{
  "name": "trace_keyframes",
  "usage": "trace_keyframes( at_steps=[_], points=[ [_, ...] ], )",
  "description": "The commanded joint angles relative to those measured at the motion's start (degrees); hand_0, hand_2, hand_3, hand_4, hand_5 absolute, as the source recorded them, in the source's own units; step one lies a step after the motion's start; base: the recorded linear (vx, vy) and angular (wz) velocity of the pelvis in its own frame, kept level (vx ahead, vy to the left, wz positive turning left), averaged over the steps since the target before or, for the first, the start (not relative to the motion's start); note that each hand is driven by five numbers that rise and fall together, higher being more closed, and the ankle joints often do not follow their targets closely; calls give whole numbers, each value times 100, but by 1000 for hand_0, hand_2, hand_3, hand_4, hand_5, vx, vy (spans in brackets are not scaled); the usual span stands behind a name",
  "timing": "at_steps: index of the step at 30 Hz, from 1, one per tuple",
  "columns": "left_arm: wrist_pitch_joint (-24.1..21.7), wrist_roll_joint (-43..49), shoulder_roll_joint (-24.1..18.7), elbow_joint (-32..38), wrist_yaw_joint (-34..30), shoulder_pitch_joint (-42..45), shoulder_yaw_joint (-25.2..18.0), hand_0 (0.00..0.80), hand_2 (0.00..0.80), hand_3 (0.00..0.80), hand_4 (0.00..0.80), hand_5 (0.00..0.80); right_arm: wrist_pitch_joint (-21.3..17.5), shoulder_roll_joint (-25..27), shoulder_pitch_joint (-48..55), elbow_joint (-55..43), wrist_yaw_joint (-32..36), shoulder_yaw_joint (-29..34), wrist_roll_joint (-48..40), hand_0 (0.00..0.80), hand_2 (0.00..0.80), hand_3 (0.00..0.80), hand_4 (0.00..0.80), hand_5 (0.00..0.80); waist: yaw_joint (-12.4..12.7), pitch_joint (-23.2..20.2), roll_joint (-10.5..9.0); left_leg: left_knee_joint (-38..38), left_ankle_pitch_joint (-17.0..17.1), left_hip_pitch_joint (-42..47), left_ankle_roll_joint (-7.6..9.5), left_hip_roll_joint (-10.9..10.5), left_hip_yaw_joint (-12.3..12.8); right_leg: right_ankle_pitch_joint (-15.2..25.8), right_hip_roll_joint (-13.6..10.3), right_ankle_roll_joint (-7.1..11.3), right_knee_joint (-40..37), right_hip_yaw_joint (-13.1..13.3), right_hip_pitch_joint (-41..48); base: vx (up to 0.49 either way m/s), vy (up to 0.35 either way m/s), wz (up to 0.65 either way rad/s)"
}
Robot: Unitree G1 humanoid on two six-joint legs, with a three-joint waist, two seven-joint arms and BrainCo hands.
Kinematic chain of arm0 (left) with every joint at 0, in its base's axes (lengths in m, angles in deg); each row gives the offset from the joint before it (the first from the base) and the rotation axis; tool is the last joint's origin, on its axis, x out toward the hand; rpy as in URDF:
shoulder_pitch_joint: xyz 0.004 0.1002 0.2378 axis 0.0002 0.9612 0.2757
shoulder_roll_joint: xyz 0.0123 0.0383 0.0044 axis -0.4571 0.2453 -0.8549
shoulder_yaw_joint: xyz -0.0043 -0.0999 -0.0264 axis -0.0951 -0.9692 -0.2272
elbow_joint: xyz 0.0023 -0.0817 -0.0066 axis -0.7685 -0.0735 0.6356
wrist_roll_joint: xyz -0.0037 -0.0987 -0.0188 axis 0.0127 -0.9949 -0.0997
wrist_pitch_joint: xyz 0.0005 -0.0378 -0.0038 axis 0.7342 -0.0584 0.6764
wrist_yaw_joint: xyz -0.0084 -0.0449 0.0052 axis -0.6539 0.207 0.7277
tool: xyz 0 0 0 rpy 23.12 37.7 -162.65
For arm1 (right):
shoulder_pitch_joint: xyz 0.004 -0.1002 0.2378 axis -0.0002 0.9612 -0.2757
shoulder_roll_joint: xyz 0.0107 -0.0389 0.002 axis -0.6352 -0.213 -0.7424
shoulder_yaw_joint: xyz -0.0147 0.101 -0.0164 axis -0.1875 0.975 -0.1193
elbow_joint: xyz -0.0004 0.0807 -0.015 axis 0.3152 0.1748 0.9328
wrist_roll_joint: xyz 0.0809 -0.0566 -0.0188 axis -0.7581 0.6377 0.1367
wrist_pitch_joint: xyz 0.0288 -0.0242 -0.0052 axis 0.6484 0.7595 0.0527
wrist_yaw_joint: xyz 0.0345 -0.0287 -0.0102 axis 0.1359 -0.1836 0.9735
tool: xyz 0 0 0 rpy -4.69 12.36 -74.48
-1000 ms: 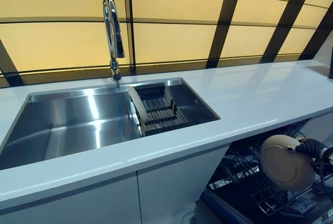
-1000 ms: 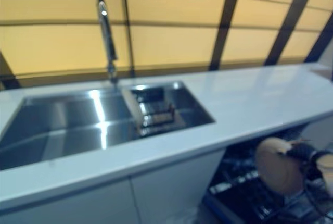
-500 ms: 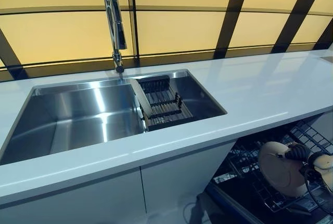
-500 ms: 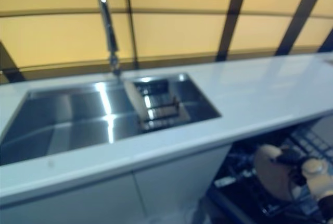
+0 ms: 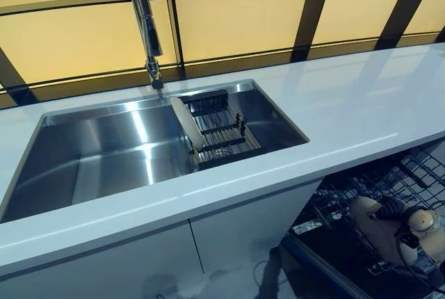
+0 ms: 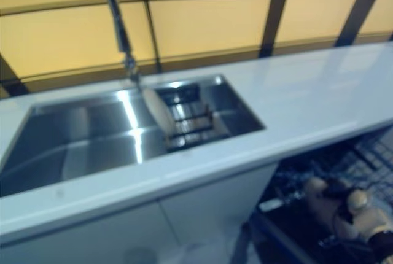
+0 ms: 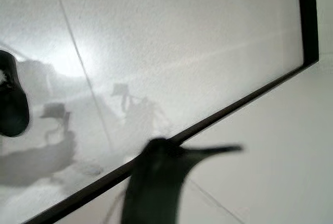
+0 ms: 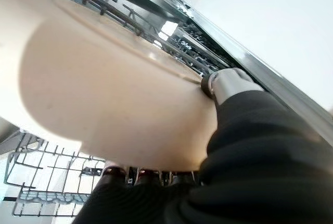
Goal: Take plates into dishwasher
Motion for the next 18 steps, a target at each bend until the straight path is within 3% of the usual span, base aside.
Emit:
trace_keyframes(
  at_steps=[1,18],
  points=[
    [-102,-171,-88,-3,-26,-125,-67,0,0,0,0,0,-251,-170,-432,-16,-47,-352,81,800,800,800,800,800,203,-58,-196,277,-407,-104,309,-399,123,194,-46,293,220,52,-454,-7,-3,4],
    [-40,-189,-79,27,-38,-186,58,0,0,0,0,0,-145,-434,-503,764,-376,-371,172,800,800,800,800,800,253,-51,-84,228,-368,-127,310,-427,75,206,-46,297,193,30,-481,-8,-1,1]
  ],
)
